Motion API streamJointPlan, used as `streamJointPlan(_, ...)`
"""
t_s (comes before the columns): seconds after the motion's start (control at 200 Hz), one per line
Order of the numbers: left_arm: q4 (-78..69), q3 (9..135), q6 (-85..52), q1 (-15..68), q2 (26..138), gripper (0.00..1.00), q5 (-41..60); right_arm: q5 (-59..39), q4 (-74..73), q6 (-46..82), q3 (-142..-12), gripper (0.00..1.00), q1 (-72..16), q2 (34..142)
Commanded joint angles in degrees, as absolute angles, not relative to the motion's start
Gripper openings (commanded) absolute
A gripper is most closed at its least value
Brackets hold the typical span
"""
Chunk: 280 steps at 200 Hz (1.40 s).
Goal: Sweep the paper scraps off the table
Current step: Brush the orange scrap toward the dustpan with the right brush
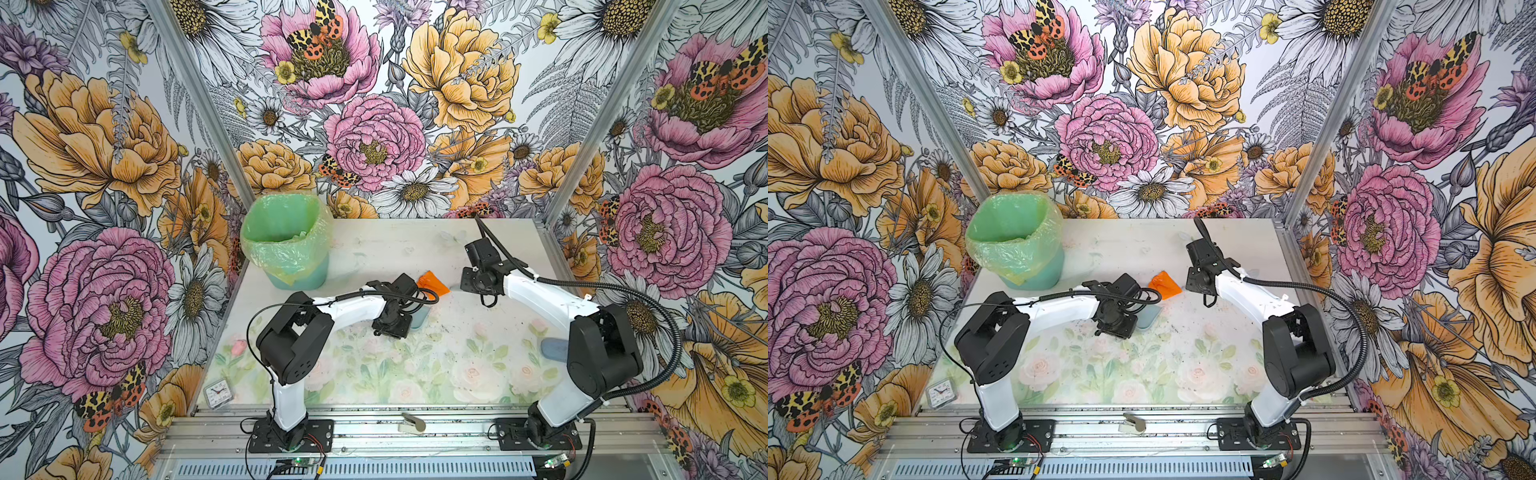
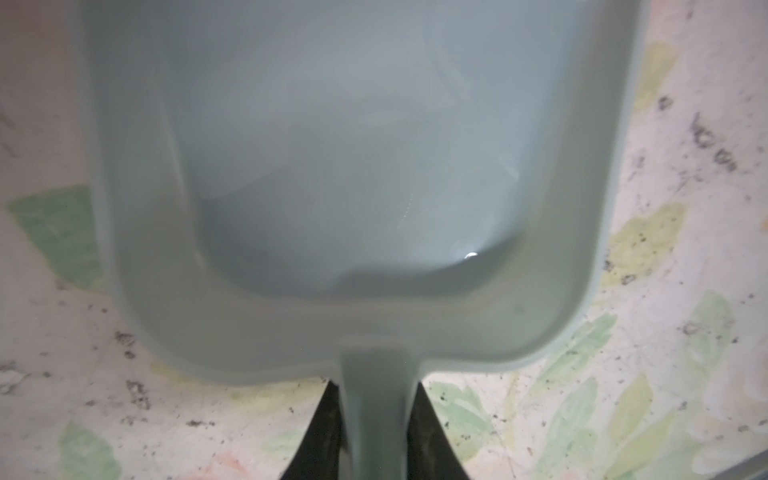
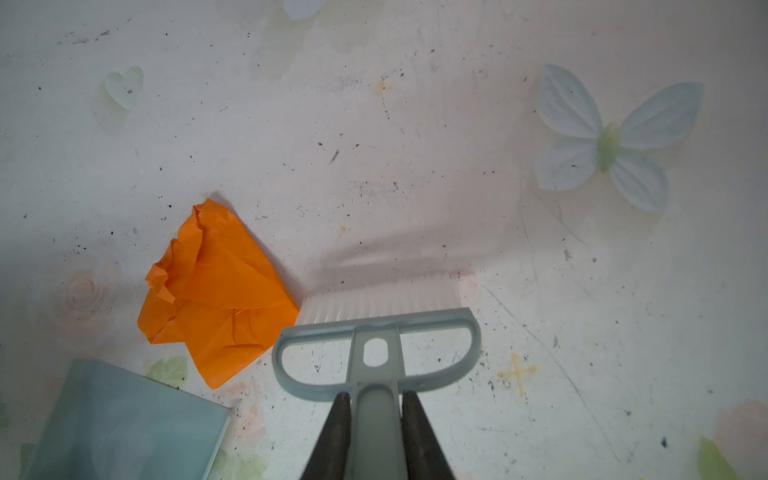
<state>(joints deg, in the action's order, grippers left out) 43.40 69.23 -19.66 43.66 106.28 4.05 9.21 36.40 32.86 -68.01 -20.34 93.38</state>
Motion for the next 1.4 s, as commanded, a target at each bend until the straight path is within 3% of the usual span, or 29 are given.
streamJointPlan(0.0,42.8,68.5,-21.1,43.9,105.7,0.15,2.3,9.8,36.3,29.2,-68.6,0.00,-20.4,90.6)
streamJointPlan(0.32,42.8,68.4,-21.5,43.9,105.3,0.15,2.0,11.2,36.2,26.7,-77.0,0.00,-15.2,96.4)
streamJointPlan(0.63,42.8,68.7,-22.0,43.9,105.6,0.15,1.8,8.5,35.5,27.8,-79.5,0.00,-17.3,102.9)
streamJointPlan(1.396,42.7,70.1,-22.4,44.1,107.0,0.15,1.7,-0.6,33.3,30.0,-74.4,0.00,-24.7,97.9)
